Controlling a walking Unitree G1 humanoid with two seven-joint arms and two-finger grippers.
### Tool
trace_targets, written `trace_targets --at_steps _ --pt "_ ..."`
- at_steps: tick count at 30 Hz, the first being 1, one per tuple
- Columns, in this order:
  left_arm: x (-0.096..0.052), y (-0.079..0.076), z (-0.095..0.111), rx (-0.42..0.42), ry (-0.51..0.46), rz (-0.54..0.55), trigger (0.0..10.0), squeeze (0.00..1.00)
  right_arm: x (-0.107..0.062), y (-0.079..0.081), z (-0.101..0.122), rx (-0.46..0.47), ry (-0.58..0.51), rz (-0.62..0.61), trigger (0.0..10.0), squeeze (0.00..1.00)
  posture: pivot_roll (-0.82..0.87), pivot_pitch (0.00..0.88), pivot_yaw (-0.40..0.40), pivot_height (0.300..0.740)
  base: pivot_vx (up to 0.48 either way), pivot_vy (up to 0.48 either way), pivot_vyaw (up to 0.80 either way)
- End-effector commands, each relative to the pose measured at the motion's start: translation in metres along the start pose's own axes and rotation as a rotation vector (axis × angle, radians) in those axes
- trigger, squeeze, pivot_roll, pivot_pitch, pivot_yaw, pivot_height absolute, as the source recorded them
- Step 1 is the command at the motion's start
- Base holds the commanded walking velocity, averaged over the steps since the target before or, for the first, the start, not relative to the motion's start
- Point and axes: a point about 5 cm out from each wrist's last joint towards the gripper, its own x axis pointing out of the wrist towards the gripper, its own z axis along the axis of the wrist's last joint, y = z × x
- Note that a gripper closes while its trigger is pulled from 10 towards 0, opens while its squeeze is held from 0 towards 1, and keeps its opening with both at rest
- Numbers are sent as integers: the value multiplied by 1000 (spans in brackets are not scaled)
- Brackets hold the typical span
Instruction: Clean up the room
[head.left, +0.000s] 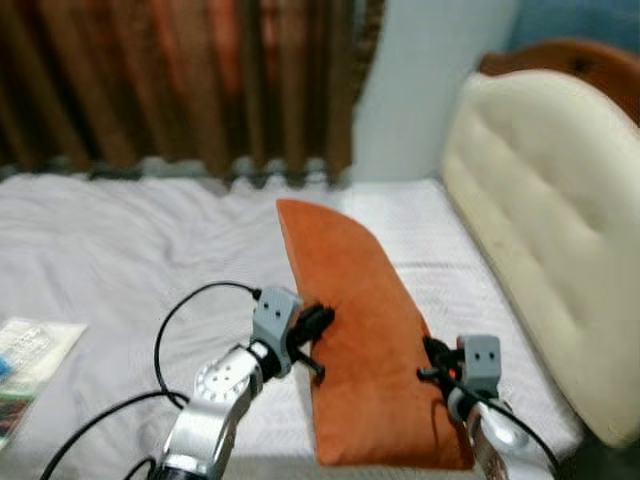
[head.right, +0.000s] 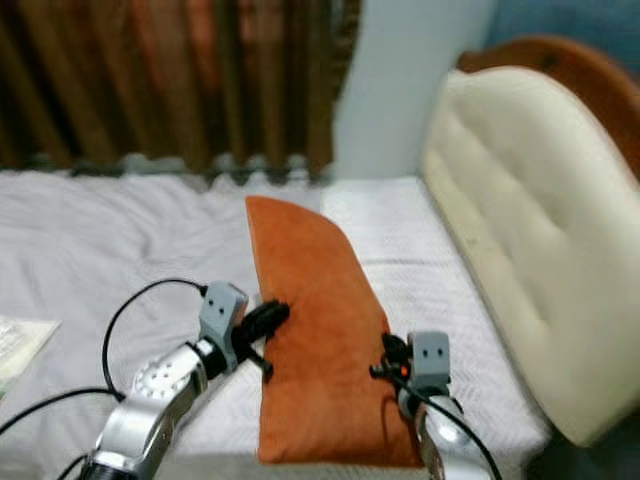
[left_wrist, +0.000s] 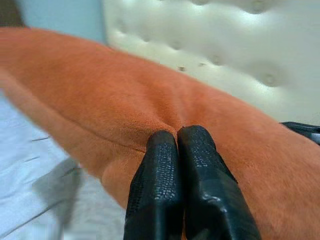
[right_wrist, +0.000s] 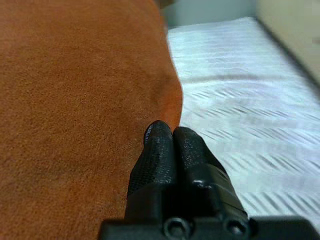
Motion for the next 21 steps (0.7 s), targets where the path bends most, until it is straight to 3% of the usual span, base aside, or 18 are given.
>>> trace_targets --at_steps 1,8,13,21 --pt "5 6 14 43 -53 16 10000 0 6 4 11 -11 -51 9 10000 0 -7 0 -24 728 0 0 -738" --pt "6 13 6 27 -41 122 10000 0 9 8 16 -34 -63 46 10000 0 -16 0 -22 728 46 0 0" --pt "10 11 -1 -21 -41 157 10000 0 10 5 17 -32 -65 45 10000 0 -15 0 -33 728 480 0 0" --pt "12 13 -1 -22 -43 166 10000 0 11 6 15 -38 -50 59 10000 0 -9 0 -42 728 480 0 0"
